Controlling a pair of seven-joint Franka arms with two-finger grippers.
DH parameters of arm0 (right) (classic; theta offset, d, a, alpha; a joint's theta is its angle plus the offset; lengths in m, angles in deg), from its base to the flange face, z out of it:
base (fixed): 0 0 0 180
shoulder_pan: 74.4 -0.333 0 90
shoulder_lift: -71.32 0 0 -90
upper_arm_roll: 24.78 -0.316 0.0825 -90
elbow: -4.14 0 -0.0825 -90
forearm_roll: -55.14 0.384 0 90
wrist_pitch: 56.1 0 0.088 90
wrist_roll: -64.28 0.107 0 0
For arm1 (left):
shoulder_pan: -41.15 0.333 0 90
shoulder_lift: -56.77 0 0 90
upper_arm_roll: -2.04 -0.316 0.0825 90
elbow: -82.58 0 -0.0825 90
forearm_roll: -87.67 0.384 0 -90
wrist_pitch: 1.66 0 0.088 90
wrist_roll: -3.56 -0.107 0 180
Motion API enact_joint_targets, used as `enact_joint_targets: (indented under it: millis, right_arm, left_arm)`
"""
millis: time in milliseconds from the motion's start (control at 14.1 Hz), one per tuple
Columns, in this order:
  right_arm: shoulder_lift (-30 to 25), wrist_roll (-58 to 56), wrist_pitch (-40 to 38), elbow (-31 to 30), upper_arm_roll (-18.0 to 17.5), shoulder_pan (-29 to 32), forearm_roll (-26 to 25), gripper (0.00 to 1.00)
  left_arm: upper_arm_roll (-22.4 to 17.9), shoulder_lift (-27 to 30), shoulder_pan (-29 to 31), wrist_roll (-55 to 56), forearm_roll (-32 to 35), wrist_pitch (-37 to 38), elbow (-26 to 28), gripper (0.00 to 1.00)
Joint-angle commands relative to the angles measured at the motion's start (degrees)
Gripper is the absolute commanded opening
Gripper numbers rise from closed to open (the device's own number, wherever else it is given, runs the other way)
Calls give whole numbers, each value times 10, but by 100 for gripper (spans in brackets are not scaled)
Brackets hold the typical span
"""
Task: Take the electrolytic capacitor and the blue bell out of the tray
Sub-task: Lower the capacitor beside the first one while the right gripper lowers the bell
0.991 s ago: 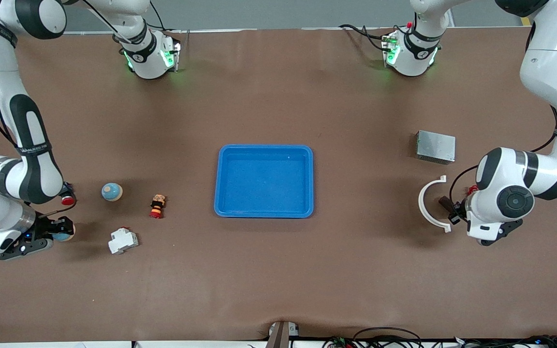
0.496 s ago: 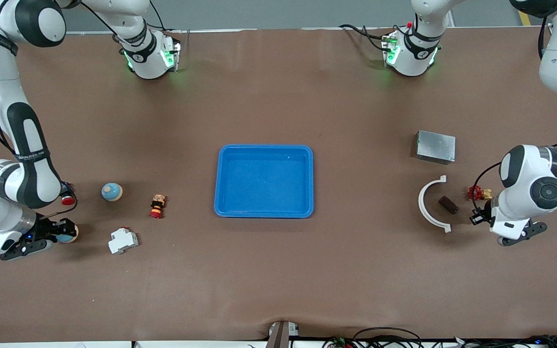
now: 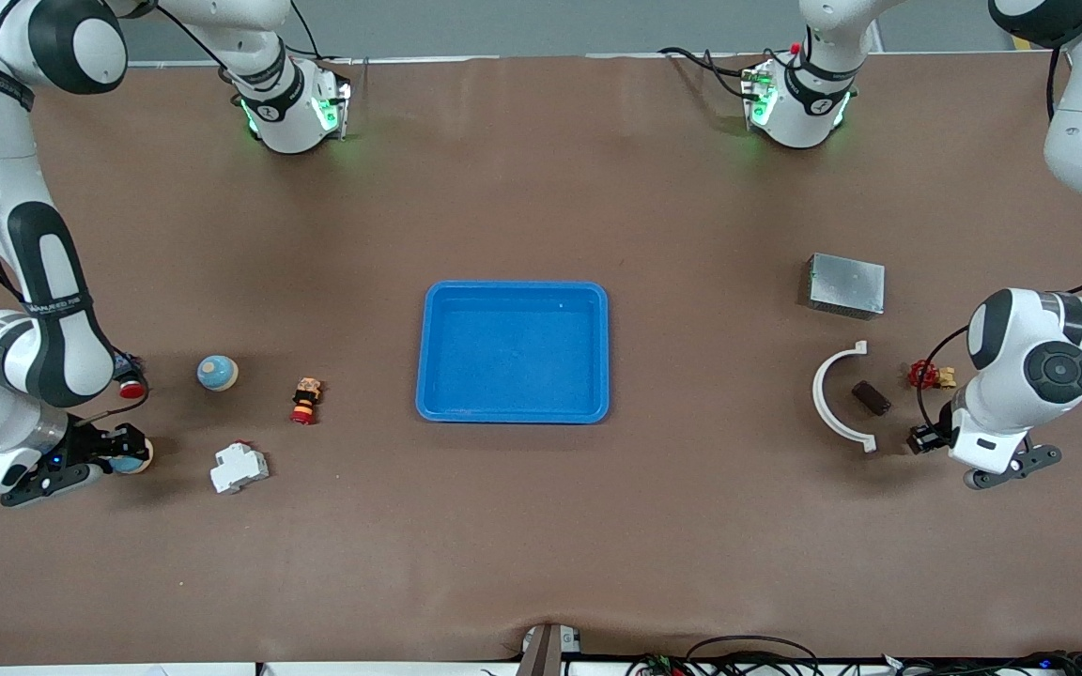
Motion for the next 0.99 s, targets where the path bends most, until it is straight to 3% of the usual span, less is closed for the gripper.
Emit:
enact_joint_targets:
  millis: [0, 283, 354, 566, 850, 920]
  right_arm:
    - [11, -29, 0, 21, -11, 12, 12, 0]
    - [16, -40, 11, 21, -10, 12, 12, 0]
    - [17, -40, 12, 21, -10, 13, 13, 0]
    - [22, -49, 22, 21, -10, 17, 14, 0]
    - [27, -49, 36, 21, -10, 17, 12, 1]
    - [27, -47, 36, 21, -10, 15, 13, 88]
  left_arm:
    - [32, 24, 11, -48, 10, 0, -4, 100]
    - [77, 115, 26, -69, -5, 78, 5, 100]
    - [85, 147, 26, -80, -24, 108, 5, 100]
    - [95, 228, 26, -91, -165, 210, -17, 100]
    - [103, 284, 26, -232, -203, 304, -70, 100]
    - [103, 288, 24, -248, -207, 336, -106, 100]
